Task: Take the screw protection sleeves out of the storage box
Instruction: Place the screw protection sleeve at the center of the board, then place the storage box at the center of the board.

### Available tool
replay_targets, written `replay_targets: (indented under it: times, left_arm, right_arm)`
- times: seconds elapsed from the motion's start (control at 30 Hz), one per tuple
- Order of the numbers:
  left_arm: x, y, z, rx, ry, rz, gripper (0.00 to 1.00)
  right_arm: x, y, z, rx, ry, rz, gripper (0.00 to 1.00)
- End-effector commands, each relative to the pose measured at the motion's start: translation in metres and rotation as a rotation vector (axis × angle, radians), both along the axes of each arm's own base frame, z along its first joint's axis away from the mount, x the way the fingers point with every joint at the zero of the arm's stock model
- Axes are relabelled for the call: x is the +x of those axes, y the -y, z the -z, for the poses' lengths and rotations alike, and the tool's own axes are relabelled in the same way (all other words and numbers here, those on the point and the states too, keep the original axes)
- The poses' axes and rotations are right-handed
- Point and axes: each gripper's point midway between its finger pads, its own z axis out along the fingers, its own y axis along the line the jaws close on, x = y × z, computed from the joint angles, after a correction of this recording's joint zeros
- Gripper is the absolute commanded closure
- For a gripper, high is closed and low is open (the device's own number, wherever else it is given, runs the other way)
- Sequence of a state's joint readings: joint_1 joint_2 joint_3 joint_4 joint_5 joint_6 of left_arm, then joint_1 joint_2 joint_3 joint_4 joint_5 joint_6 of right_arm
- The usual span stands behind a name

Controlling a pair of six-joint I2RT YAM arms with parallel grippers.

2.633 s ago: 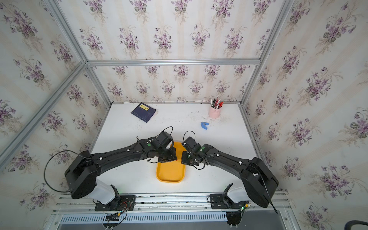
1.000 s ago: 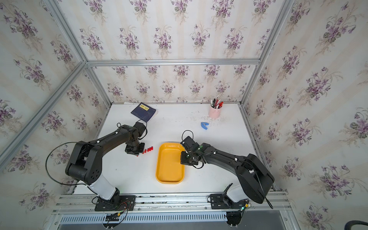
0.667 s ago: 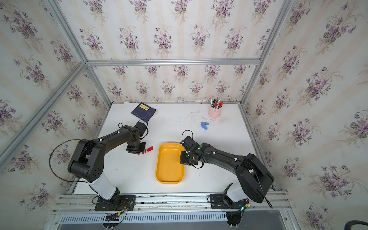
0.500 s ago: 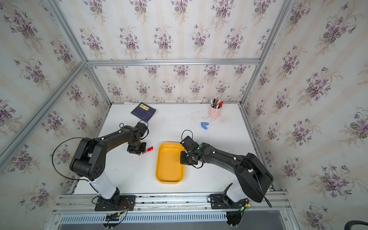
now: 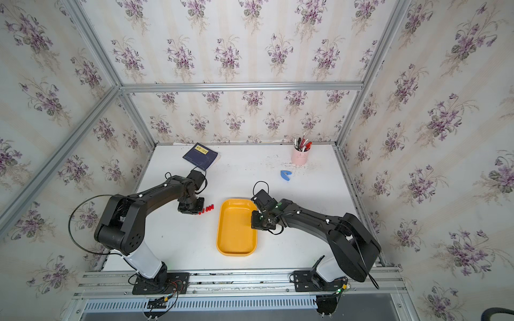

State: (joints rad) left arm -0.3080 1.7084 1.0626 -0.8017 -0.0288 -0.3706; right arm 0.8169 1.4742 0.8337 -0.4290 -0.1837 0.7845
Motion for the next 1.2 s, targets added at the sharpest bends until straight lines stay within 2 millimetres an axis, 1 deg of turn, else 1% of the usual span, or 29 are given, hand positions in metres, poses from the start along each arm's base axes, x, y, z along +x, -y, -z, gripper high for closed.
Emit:
replay_targets:
  times: [0.0, 0.13, 0.33, 0.43, 0.5, 0.6, 0.67, 0.8, 0.93, 1.07, 1.17]
  left_arm:
    - [-0.003, 0.000, -0.002, -0.007, -0.003, -0.007, 0.78]
    - [-0.002, 0.000, -0.006, -0.009, 0.006, -0.010, 0.77]
    - [0.001, 0.001, -0.019, -0.014, 0.038, -0.014, 0.76]
    - [0.002, -0.002, -0.024, 0.000, 0.051, -0.019, 0.75]
    - [0.002, -0.012, -0.027, 0.049, 0.066, -0.050, 0.74]
    - [0.001, -0.036, -0.031, 0.129, 0.092, -0.148, 0.72]
    - [0.002, -0.043, -0.031, 0.118, 0.101, -0.189, 0.72]
    - [0.007, -0.037, -0.033, 0.071, 0.110, -0.169, 0.73]
    - [0.008, -0.036, -0.038, 0.057, 0.140, -0.161, 0.73]
    - [0.006, -0.031, -0.049, 0.010, 0.189, -0.161, 0.72]
    - [0.006, -0.026, -0.057, -0.035, 0.220, -0.165, 0.71]
  right_arm:
    - [0.003, 0.001, -0.001, -0.006, 0.020, -0.005, 1.00]
    - [0.003, 0.001, -0.001, -0.006, 0.020, -0.005, 1.00]
    - [0.005, 0.000, -0.002, -0.001, 0.025, 0.002, 1.00]
    - [0.005, -0.001, -0.003, 0.000, 0.028, 0.001, 1.00]
    - [0.006, -0.001, -0.003, -0.001, 0.028, -0.002, 1.00]
    - [0.006, -0.002, -0.004, 0.002, 0.028, -0.004, 1.00]
    - [0.006, -0.002, -0.005, 0.003, 0.029, -0.006, 1.00]
    - [0.006, -0.001, -0.005, -0.004, 0.034, -0.007, 1.00]
    - [0.009, -0.001, -0.007, -0.003, 0.044, 0.002, 1.00]
    - [0.016, -0.003, -0.012, -0.003, 0.075, 0.005, 1.00]
    - [0.018, -0.002, -0.012, -0.022, 0.078, -0.001, 1.00]
